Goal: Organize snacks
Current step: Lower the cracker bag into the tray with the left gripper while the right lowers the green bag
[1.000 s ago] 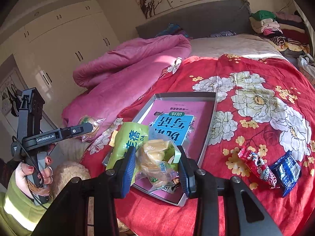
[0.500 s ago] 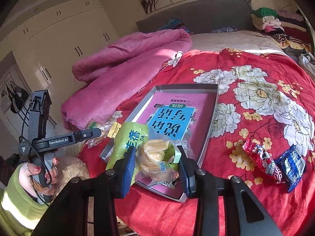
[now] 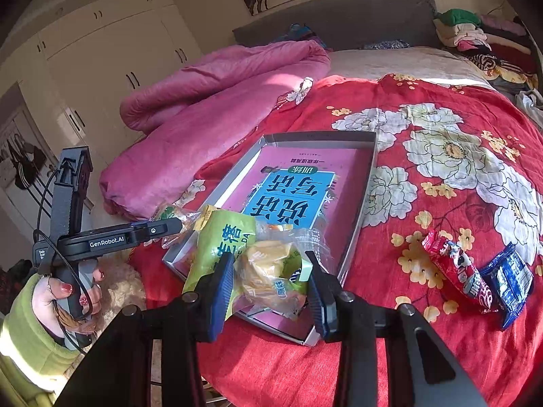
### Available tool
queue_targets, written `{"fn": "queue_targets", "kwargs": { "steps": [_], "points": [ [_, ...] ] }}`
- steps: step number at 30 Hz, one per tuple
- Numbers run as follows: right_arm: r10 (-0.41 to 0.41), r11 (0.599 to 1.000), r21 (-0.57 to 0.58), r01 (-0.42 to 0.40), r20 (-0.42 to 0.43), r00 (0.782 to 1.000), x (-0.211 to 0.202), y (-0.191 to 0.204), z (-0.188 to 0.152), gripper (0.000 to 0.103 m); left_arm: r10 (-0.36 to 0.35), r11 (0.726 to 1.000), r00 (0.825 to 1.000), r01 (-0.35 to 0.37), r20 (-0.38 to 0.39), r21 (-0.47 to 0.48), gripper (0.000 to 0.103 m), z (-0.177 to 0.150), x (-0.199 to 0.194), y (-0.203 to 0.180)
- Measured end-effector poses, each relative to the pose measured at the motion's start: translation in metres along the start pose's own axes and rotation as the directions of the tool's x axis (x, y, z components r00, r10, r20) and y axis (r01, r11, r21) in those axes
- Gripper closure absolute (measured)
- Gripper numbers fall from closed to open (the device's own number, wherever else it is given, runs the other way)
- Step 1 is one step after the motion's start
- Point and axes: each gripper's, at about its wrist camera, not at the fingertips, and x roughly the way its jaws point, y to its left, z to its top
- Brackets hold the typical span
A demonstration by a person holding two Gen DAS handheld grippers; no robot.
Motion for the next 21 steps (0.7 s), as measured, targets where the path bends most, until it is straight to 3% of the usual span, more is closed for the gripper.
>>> {"fn": "queue_targets", "kwargs": {
  "steps": [21],
  "points": [
    [-0.059, 0.993, -0.107, 0.052, -0.066, 0.996, 0.039, 0.009, -0.007, 0.062, 0.003, 1.0, 1.0, -0.002, -0.028, 0.029, 0.055, 0.0, 0.021, -0.004]
  ]
}}
